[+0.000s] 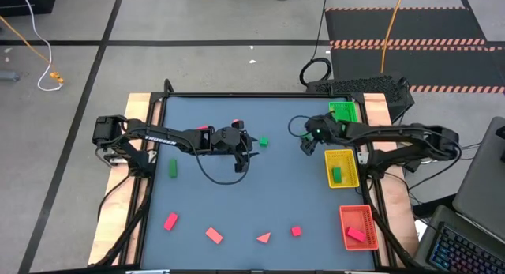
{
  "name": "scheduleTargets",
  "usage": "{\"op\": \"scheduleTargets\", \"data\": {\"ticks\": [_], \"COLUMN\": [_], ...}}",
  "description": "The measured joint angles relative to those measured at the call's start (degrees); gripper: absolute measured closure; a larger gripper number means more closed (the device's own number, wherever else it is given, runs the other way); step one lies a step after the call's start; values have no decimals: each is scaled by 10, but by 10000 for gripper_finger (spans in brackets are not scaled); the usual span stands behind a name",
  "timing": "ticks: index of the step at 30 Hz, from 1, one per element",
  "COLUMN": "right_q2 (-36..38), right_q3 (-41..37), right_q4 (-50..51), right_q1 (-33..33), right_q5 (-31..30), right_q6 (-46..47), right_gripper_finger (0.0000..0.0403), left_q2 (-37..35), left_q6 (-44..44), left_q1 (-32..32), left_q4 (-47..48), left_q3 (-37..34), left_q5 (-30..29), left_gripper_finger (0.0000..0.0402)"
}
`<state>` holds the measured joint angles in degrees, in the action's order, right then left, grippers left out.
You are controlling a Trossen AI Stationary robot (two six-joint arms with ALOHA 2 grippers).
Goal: Sort & place blocks by color
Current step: Put the top right green block into the yellow basket
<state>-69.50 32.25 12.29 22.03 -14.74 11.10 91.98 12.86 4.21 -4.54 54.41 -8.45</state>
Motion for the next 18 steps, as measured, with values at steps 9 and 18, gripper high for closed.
{"op": "scheduleTargets", "data": {"ticks": [9, 18], "right_q2": [-59, -101], "right_q3": [0, 0], "right_q4": [-10, -28], "right_q1": [1, 1], "right_q5": [28, 28], "right_q6": [-3, -28], "right_gripper_finger": [90, 126], "left_q2": [0, 0], "left_q6": [-1, -3], "left_q1": [0, 0], "left_q4": [0, 0], "left_q3": [0, 0], "left_q5": [0, 0], "left_gripper_finger": [176, 176]}}
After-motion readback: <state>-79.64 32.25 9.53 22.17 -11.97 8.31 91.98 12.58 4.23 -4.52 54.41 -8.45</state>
